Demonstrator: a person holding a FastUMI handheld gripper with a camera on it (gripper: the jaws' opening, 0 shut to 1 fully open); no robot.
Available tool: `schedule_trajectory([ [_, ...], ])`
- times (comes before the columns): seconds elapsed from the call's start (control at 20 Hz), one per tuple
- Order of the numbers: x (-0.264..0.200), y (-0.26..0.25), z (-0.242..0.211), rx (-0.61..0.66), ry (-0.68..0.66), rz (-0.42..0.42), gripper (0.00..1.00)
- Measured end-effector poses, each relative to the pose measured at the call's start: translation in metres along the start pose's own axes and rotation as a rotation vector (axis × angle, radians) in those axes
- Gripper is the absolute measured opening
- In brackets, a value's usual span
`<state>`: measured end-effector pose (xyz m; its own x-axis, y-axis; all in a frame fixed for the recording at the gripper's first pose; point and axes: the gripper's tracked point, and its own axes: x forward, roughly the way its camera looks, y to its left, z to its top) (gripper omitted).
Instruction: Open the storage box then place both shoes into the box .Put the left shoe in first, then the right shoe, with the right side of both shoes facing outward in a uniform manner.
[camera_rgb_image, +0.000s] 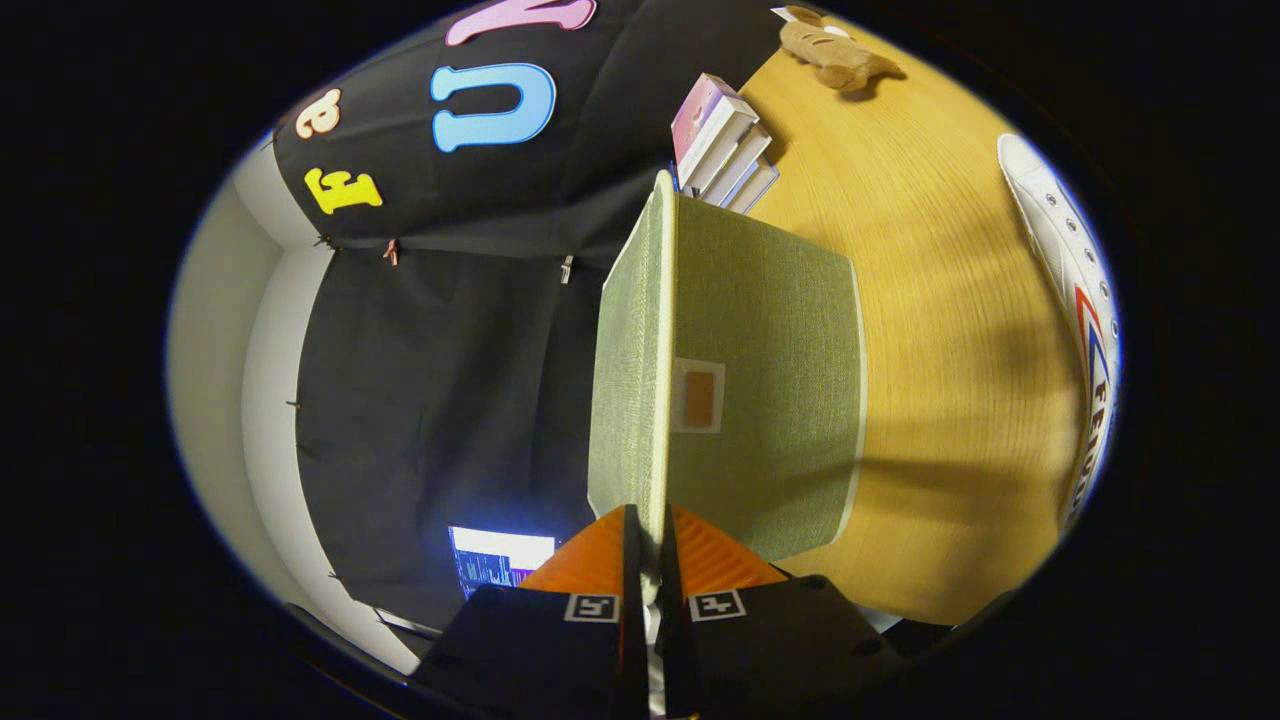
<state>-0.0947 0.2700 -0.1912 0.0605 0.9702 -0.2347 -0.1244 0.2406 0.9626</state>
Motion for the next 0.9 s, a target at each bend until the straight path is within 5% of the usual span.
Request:
schedule_trajectory([
  [0.45, 0.002, 0.014, -0.015, -0.049, 0.122, -0.148, 0.05],
  [0.9, 0.005, 0.093, -0.004, -0.089, 0.106, -0.120, 0.05],
])
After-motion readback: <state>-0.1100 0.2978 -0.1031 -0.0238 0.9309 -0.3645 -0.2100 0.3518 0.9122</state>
